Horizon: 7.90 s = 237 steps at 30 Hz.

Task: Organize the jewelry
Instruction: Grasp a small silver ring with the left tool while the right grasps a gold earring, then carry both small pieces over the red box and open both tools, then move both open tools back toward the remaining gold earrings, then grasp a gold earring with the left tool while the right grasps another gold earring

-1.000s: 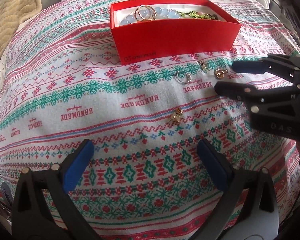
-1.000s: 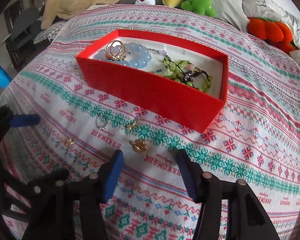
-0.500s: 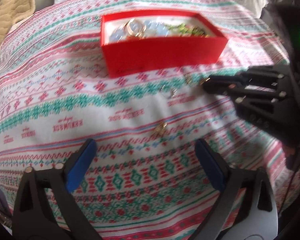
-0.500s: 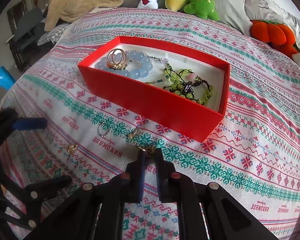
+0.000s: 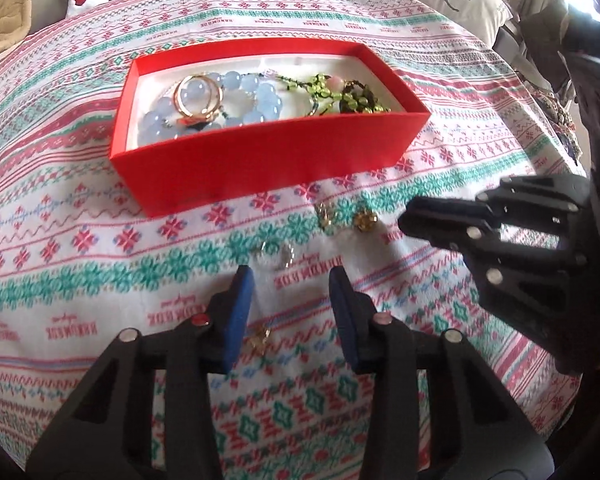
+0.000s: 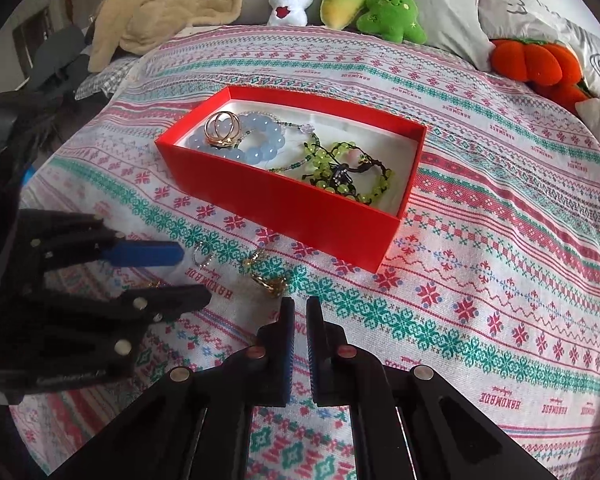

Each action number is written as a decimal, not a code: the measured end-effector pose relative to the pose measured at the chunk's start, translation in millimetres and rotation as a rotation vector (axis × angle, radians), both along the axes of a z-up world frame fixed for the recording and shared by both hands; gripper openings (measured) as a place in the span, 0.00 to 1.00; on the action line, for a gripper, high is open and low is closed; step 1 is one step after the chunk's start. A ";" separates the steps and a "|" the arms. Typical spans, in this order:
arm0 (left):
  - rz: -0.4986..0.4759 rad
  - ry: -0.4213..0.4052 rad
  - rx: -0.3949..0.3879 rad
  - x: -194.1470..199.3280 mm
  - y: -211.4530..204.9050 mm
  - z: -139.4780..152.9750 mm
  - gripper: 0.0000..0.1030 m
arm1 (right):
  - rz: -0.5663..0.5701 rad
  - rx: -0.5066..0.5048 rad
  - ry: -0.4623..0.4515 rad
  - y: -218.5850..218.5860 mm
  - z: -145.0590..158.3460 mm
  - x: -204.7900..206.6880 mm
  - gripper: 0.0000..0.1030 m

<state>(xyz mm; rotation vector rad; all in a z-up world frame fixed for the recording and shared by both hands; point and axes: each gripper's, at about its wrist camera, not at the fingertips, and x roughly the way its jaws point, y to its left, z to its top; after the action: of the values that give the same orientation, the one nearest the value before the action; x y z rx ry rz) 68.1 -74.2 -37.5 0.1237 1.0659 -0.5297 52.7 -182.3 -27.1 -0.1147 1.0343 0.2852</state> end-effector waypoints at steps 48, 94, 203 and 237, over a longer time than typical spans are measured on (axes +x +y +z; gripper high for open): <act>-0.017 -0.017 0.011 -21.4 37.9 10.6 0.02 | 0.014 -0.035 -0.014 19.8 6.2 1.4 0.15; 0.007 -0.060 0.053 0.3 6.9 11.3 0.16 | -0.020 -0.003 -0.026 3.7 24.5 -2.7 0.15; 0.024 -0.079 0.054 -73.0 54.3 13.4 0.94 | -0.082 -0.102 0.035 -3.3 22.5 -57.1 0.80; 0.049 -0.018 0.022 -21.4 25.3 -9.3 0.14 | -0.092 -0.126 0.066 -13.6 7.0 -54.4 0.80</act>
<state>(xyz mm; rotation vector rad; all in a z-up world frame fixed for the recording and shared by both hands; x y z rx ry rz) 46.7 -48.9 -46.8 0.1216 1.0546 -0.4720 -1.7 -195.8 -20.2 -0.1715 1.1195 0.1405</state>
